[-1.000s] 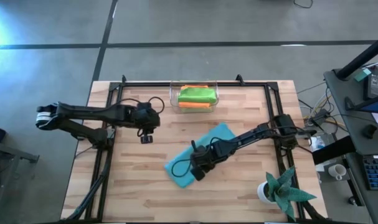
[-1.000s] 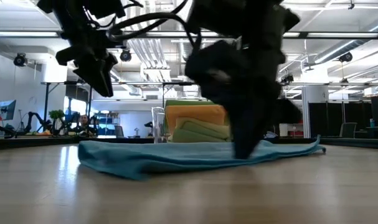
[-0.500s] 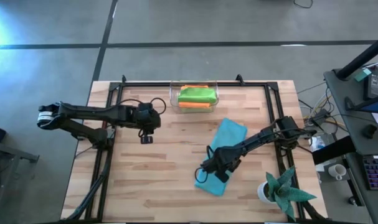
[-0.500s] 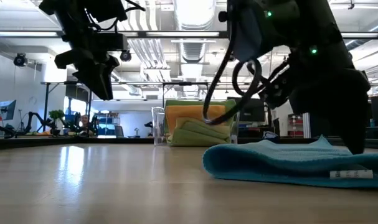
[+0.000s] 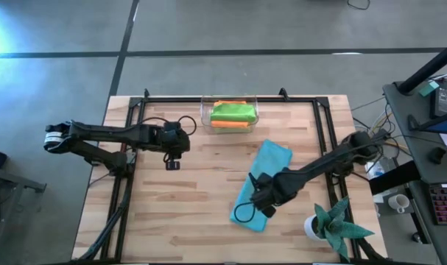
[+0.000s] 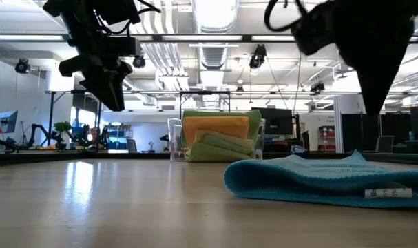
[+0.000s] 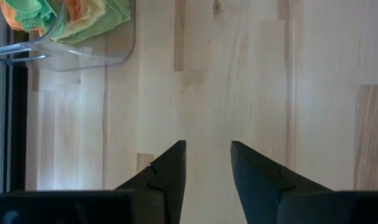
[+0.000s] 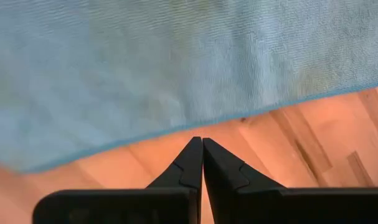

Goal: Fold microfiber towels
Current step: Fold the blue microfiber towel

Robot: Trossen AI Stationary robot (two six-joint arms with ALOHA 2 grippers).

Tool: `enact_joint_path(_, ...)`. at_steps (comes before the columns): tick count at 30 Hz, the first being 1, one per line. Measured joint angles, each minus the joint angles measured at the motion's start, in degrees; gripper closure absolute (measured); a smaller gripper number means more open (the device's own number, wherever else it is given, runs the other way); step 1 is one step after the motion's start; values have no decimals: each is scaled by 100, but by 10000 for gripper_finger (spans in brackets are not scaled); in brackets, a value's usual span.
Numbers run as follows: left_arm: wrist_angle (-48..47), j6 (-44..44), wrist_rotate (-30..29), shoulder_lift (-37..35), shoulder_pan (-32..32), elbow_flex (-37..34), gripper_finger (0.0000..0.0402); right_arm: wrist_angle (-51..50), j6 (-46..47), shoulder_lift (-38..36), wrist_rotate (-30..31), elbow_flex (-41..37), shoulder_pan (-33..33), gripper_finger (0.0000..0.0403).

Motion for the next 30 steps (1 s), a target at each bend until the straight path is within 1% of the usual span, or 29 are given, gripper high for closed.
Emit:
enact_joint_path(7,-15,0,0,0,0,0,290,11,222,-292,22,-46,322,394)
enact_joint_path(12,-33,-3,-2,0,0,0,287,44,274,-430,-81,-63,617,390)
enact_joint_path(16,-19,-67,-4,0,0,0,262,49,446,-517,-81,-111,873,379)
enact_joint_path(21,20,-509,40,0,0,16,224,232,863,-605,-37,-326,1055,365)
enact_joint_path(23,40,-521,184,0,-4,43,220,448,890,-611,-32,-474,1054,364)
enact_joint_path(26,269,-595,750,0,-16,50,219,928,870,-611,-10,-701,1052,364)
enact_joint_path(28,751,-803,1093,0,-28,35,219,1156,927,-611,129,-838,1054,364)
enact_joint_path(30,1300,-864,1221,44,-74,33,219,1322,1111,-611,325,-931,1055,364)
